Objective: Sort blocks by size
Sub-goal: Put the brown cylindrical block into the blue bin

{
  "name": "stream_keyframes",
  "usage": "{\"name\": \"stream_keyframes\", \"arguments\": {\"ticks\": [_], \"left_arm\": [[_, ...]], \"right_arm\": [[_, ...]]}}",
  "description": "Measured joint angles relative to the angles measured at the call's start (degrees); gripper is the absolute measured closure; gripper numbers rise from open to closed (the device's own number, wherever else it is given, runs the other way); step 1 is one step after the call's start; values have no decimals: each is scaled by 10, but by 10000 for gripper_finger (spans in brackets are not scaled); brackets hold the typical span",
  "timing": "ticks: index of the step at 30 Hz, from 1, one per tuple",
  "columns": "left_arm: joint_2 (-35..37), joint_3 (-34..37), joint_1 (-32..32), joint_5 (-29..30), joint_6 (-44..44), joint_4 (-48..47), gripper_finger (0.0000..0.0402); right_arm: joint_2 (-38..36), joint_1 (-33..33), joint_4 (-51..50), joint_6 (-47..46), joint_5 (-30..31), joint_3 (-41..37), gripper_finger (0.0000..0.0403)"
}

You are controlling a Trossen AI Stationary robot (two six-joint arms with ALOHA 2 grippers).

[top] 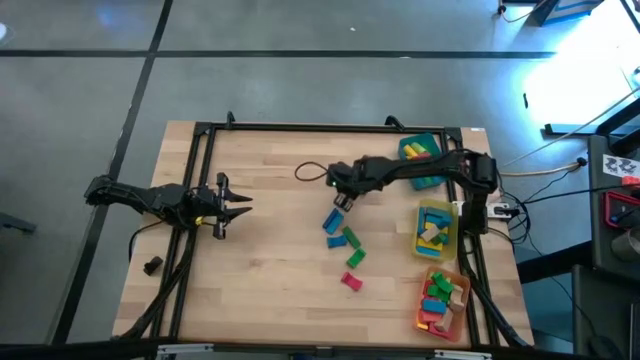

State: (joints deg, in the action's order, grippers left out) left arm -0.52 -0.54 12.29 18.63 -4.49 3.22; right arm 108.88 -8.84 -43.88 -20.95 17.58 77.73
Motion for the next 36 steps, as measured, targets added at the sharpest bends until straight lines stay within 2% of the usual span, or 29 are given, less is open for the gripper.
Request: {"name": "stream_keyframes", "arguments": {"ticks": [3, 6, 13, 27, 32, 36], "left_arm": [[0, 0, 0, 0, 0, 0, 302], [0, 0, 0, 0, 0, 0, 302], [0, 0, 0, 0, 0, 0, 302], [0, 0, 0, 0, 0, 0, 302], [0, 0, 0, 0, 0, 0, 302], [0, 0, 0, 0, 0, 0, 302]], "right_arm": [[0, -17, -83, 20, 32, 46, 264], [0, -45, -175, 21, 38, 80, 264], [0, -133, -300, 22, 58, 93, 264], [0, -314, -340, 22, 52, 87, 259], [0, -344, -340, 21, -3, 87, 250], [0, -344, -341, 24, -4, 87, 227]]}}
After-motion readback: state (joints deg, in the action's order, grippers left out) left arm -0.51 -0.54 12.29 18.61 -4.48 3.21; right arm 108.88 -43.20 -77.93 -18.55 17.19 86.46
